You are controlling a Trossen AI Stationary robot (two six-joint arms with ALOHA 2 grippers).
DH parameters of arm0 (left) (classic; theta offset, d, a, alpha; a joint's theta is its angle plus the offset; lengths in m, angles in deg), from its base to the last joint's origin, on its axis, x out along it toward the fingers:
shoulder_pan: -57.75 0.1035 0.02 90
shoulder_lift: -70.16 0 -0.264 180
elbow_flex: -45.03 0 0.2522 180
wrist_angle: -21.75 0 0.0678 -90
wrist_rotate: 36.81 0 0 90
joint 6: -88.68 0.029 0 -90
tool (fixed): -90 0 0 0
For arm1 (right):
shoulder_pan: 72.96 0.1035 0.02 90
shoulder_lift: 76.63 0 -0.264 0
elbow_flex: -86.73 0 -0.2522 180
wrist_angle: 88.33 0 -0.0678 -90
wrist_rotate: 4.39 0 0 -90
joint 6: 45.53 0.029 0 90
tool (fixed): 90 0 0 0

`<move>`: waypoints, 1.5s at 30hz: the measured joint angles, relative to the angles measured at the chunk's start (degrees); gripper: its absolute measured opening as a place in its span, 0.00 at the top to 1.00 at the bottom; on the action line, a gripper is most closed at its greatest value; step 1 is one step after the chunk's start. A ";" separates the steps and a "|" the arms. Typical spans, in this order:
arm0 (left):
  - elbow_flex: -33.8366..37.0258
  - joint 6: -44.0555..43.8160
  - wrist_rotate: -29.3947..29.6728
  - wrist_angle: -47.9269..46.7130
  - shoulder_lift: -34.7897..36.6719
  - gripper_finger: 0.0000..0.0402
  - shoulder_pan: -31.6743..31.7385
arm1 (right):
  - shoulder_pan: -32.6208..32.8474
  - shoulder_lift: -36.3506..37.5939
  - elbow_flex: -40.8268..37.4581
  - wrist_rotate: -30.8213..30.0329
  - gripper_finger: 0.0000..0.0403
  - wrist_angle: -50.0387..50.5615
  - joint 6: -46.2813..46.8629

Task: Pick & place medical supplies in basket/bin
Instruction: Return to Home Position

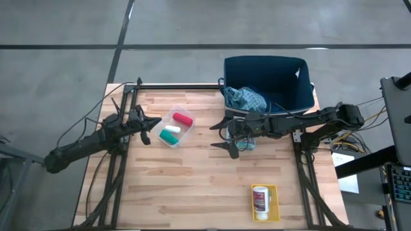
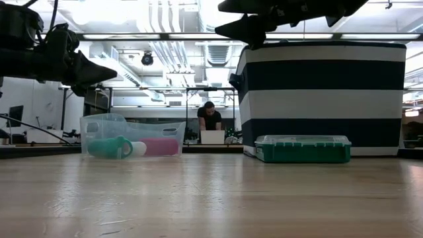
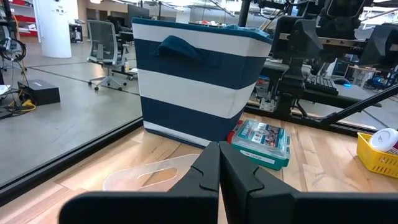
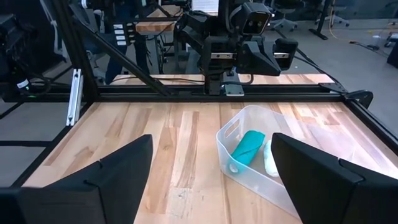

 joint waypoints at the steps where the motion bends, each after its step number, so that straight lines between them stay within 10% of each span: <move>1: 0.00 0.00 0.00 0.00 0.00 0.99 0.00 | 0.00 0.00 0.00 0.00 0.21 0.00 0.17; 29: -0.02 0.00 -0.02 0.02 0.00 0.99 -0.02 | 1.16 2.31 0.00 4.72 0.26 -0.82 3.96; 45: -0.02 -0.02 -0.02 0.02 0.00 0.99 -0.02 | 2.91 15.28 0.02 4.65 0.64 12.32 3.50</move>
